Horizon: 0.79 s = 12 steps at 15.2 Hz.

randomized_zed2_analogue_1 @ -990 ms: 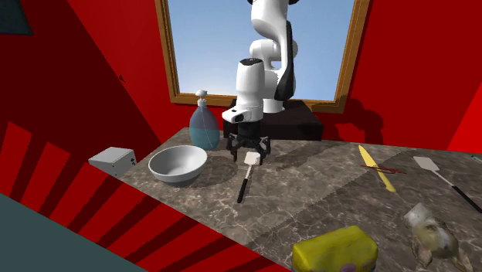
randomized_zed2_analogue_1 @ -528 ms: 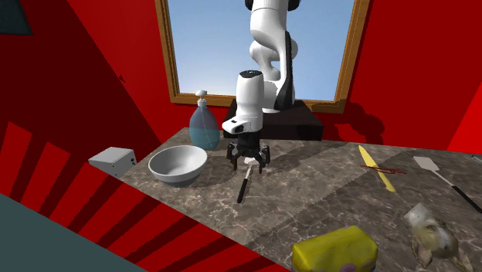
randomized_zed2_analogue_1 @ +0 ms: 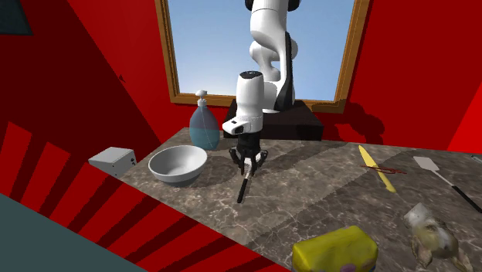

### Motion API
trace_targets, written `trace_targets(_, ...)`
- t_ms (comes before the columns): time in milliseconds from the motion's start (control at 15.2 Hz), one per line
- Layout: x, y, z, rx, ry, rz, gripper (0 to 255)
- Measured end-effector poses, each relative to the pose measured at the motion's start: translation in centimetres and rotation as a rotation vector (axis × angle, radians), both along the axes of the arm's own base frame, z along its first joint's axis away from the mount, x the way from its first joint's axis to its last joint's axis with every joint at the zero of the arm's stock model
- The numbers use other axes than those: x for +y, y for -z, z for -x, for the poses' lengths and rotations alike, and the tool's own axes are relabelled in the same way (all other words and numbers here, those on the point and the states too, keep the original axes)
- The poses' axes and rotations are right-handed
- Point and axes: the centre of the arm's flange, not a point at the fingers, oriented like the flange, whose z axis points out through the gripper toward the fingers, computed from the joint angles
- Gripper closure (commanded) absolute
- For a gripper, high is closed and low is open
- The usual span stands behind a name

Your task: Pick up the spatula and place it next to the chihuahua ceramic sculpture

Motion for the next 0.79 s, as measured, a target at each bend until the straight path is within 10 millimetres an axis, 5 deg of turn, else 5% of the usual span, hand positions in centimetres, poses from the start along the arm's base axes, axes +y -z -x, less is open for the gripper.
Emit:
trace_targets(528,0.0,0.0,0.0,0.000,0.000,0.000,255)
trace_targets(792,0.0,-1.7,0.0,0.000,0.000,0.000,255)
